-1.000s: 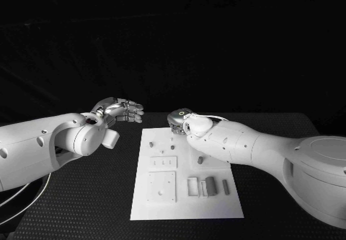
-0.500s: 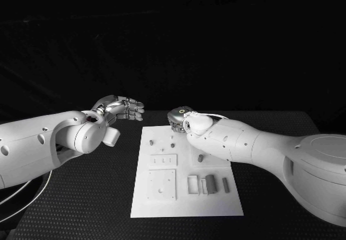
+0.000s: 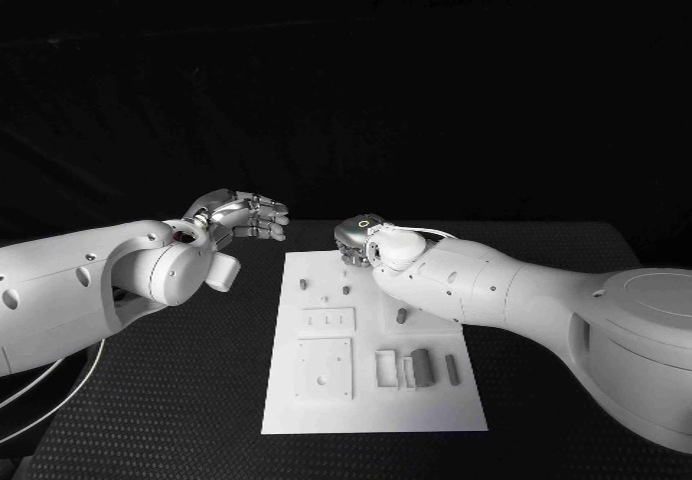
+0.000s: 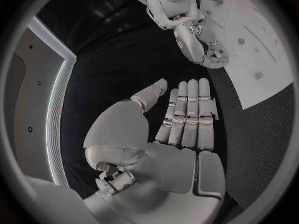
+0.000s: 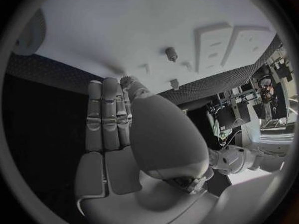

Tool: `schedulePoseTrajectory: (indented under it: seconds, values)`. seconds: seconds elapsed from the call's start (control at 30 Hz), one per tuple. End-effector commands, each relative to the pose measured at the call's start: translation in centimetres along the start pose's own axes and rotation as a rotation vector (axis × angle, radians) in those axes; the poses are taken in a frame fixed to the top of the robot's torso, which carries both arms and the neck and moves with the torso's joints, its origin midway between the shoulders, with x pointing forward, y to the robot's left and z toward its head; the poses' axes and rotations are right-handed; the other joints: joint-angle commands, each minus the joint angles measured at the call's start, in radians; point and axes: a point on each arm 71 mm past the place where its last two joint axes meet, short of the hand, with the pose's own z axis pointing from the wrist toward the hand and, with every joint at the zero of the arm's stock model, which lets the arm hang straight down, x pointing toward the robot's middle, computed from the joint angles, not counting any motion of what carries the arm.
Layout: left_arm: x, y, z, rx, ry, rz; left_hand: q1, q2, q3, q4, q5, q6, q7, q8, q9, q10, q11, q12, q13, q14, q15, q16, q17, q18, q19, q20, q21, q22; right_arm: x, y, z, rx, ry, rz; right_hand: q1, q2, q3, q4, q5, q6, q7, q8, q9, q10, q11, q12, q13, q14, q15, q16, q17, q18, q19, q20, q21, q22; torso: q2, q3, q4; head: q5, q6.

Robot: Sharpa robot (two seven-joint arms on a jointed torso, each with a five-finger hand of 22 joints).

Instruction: Assemble the parts on the task board

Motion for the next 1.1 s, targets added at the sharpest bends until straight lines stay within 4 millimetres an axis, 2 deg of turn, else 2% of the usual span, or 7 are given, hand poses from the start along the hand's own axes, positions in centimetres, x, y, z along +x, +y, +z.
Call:
schedulePoseTrajectory:
  seconds: [0.03,0.47,0.67,0.83,1.0,1.03,1.1]
  values:
    - [0.1,-0.2,0.0,0.012,0.006,0.003,-0.007,-0.005,-0.005,0.000,-0.007,0.003,0.006,-0.005,0.001,0.002,0.003,-0.004,0.001,-0.003,0.004,-0.006,0.002,-0.002,-0.002,-0.001,-0.007,0.001,0.2,0.2,0.0,-0.005,0.016,0.001,-0.011,-0.004,0.000,-0.009,0.005,-0.009,0.001,-0.007,-0.002,-0.008,-0.001,-0.004,-0.001,-0.002,0.006,0.007,0.001,0.042,-0.009,0.001,0.005,0.022,0.000,0.0002,0.0000,-0.001,-0.001]
    - [-0.1,-0.2,0.0,0.013,0.000,0.004,-0.007,-0.006,-0.006,0.000,-0.007,0.002,0.006,-0.006,0.002,0.002,0.003,-0.006,0.003,-0.003,0.005,-0.007,0.002,-0.002,-0.002,-0.001,-0.007,0.002,0.2,-0.1,0.0,0.013,0.005,0.010,-0.053,-0.031,0.014,-0.016,0.004,-0.037,0.014,-0.025,-0.007,-0.041,0.008,-0.007,-0.007,-0.009,0.014,0.012,0.000,0.042,-0.011,0.003,0.008,0.021,0.001,-0.0001,-0.0001,-0.003,0.002]
    - [-0.2,-0.3,0.0,0.014,-0.001,0.004,-0.007,-0.007,-0.006,0.000,-0.007,0.002,0.006,-0.006,0.002,0.001,0.004,-0.007,0.003,-0.003,0.005,-0.007,0.003,-0.002,-0.002,-0.001,-0.008,0.002,0.1,0.0,0.0,0.009,-0.013,0.032,-0.104,-0.081,0.043,0.000,0.005,-0.102,0.041,-0.060,-0.025,-0.106,0.027,-0.010,-0.017,-0.019,0.032,0.013,-0.004,0.042,-0.013,0.006,0.006,0.020,0.001,-0.0002,0.0005,-0.003,0.002]
    - [-0.3,-0.3,0.0,0.014,-0.005,0.004,-0.007,-0.007,-0.006,0.000,-0.007,0.002,0.006,-0.007,0.002,0.001,0.004,-0.007,0.004,-0.004,0.005,-0.007,0.003,-0.002,-0.002,-0.001,-0.008,0.002,-0.1,-0.3,-0.1,0.009,-0.040,0.042,-0.127,-0.109,0.071,0.007,0.004,-0.138,0.036,-0.075,-0.033,-0.139,0.035,-0.007,-0.017,-0.023,0.039,0.016,-0.006,0.042,-0.013,0.007,0.006,0.020,0.001,-0.0005,0.0003,-0.003,0.002]
    - [-0.7,-0.2,-0.1,0.013,-0.015,0.005,-0.007,-0.007,-0.006,0.000,-0.007,0.002,0.006,-0.007,0.002,0.001,0.004,-0.008,0.004,-0.004,0.005,-0.008,0.003,-0.002,-0.002,-0.001,-0.008,0.002,-0.4,-0.9,-0.6,0.002,-0.102,0.075,-0.138,-0.119,0.092,0.004,0.004,-0.143,0.029,-0.072,-0.031,-0.143,0.035,-0.003,-0.015,-0.024,0.040,0.021,-0.007,0.042,-0.012,0.006,0.007,0.021,0.001,-0.0001,-0.0010,-0.002,0.004]
    - [-0.9,-0.1,-0.2,0.013,-0.019,0.005,-0.007,-0.007,-0.006,0.000,-0.007,0.002,0.006,-0.007,0.002,0.001,0.004,-0.008,0.004,-0.004,0.005,-0.008,0.003,-0.002,-0.002,-0.001,-0.009,0.002,-0.8,-1.1,-0.8,-0.004,-0.120,0.094,-0.139,-0.120,0.099,-0.001,0.003,-0.140,0.028,-0.068,-0.030,-0.139,0.033,-0.001,-0.014,-0.020,0.038,0.025,-0.007,0.042,-0.009,0.004,0.010,0.022,0.001,0.0006,-0.0035,-0.002,0.009]
    - [-1.2,-0.1,-0.2,0.015,-0.024,0.006,-0.007,-0.007,-0.006,0.000,-0.007,0.002,0.006,-0.007,0.002,0.001,0.004,-0.008,0.004,-0.004,0.005,-0.008,0.003,-0.002,-0.003,-0.001,-0.009,0.002,-1.6,-1.4,-1.1,-0.018,-0.149,0.131,-0.146,-0.121,0.108,-0.013,0.002,-0.137,0.029,-0.062,-0.027,-0.130,0.030,0.004,-0.011,-0.005,0.034,0.042,-0.001,0.042,0.005,-0.001,0.023,0.025,0.002,0.0011,-0.0035,-0.006,0.014]
